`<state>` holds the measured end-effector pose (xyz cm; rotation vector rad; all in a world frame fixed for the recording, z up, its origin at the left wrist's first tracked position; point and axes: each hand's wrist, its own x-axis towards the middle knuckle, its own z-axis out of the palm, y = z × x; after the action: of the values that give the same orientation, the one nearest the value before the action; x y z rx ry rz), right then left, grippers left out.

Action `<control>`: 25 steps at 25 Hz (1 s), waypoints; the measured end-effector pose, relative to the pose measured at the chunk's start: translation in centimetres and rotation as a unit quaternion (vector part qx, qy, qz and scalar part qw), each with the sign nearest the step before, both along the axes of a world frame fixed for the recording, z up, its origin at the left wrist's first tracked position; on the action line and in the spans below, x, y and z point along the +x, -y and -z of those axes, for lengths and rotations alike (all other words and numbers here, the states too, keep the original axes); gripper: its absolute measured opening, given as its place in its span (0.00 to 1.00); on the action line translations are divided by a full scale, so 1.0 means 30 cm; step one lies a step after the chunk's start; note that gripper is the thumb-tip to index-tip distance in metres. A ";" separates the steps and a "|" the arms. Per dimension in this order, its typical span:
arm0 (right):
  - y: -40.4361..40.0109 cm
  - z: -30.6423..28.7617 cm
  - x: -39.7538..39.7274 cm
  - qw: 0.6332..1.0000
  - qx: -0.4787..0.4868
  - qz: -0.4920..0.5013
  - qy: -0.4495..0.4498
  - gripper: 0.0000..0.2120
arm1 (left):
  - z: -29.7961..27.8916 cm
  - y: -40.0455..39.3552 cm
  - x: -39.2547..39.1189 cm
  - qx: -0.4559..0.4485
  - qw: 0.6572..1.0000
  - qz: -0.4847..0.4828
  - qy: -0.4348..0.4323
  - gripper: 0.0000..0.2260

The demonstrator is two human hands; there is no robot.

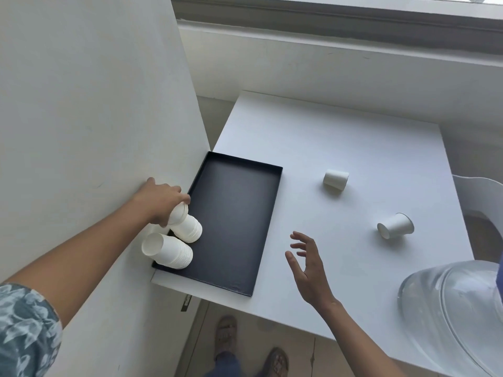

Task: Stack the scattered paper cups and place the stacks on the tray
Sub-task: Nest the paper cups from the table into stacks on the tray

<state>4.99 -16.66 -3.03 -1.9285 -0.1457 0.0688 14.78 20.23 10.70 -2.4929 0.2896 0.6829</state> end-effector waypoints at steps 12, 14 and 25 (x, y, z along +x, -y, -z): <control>0.036 0.025 -0.013 0.999 -0.028 0.024 -0.029 0.21 | 0.170 -0.022 0.011 0.010 0.998 0.063 -0.008 0.28; 0.046 0.036 -0.018 0.998 -0.038 0.023 -0.038 0.22 | 0.199 -0.028 0.010 -0.024 0.999 0.047 -0.013 0.27; 0.097 0.066 -0.026 0.994 -0.076 0.049 -0.062 0.22 | 0.287 -0.043 0.015 -0.191 0.978 -0.080 -0.029 0.34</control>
<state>4.20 -19.56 -5.01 -2.0734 0.0391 0.1361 15.23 21.53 2.08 -2.8903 0.2644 0.8316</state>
